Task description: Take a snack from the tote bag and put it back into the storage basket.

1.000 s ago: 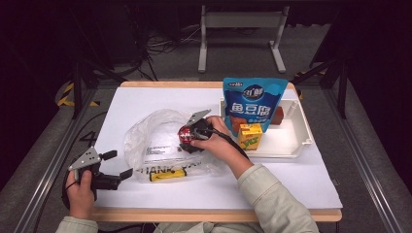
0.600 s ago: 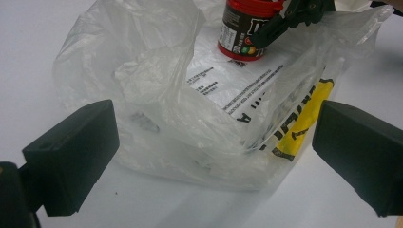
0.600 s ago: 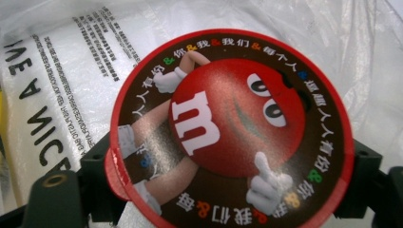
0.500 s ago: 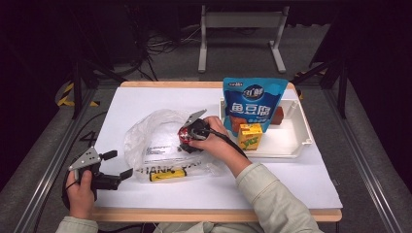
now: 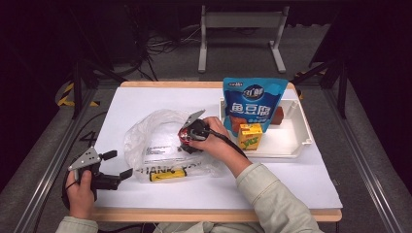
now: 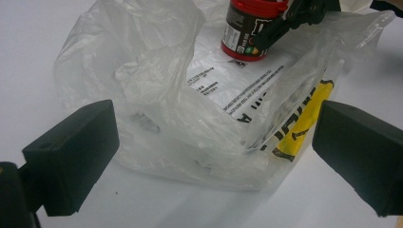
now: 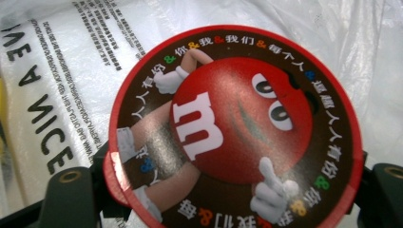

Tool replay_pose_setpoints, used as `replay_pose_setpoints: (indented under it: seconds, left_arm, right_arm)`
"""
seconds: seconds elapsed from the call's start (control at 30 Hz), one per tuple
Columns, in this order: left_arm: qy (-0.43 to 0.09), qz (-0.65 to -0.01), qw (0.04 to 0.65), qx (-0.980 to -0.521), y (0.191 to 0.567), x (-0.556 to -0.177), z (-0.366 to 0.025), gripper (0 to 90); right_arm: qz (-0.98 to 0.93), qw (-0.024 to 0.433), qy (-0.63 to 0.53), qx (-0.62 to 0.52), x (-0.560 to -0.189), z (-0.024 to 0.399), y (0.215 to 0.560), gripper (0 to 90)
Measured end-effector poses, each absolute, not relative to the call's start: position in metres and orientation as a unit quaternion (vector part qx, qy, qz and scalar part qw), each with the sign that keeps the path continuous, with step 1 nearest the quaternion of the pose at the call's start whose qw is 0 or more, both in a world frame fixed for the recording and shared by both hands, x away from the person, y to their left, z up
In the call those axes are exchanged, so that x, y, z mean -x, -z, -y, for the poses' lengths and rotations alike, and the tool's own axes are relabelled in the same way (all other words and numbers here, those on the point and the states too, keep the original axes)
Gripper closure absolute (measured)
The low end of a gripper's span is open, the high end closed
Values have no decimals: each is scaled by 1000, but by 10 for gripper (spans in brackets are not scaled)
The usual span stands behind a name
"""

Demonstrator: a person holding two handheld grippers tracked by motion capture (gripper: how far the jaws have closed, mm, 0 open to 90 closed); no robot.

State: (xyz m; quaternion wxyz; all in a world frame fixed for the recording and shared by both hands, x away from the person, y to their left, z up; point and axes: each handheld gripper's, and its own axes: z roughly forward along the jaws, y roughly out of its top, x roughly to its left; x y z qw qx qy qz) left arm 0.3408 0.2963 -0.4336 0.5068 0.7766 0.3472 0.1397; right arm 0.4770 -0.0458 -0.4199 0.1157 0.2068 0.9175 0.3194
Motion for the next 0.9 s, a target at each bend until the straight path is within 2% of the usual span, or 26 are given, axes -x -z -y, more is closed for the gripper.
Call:
replay_pose_setpoints:
  seconds: [0.9]
  left_arm:
    - [-140, -347, 507, -777, 433, -341, -296, 24]
  right_arm:
    - [-909, 119, -354, -186, -462, 57, 360, 255]
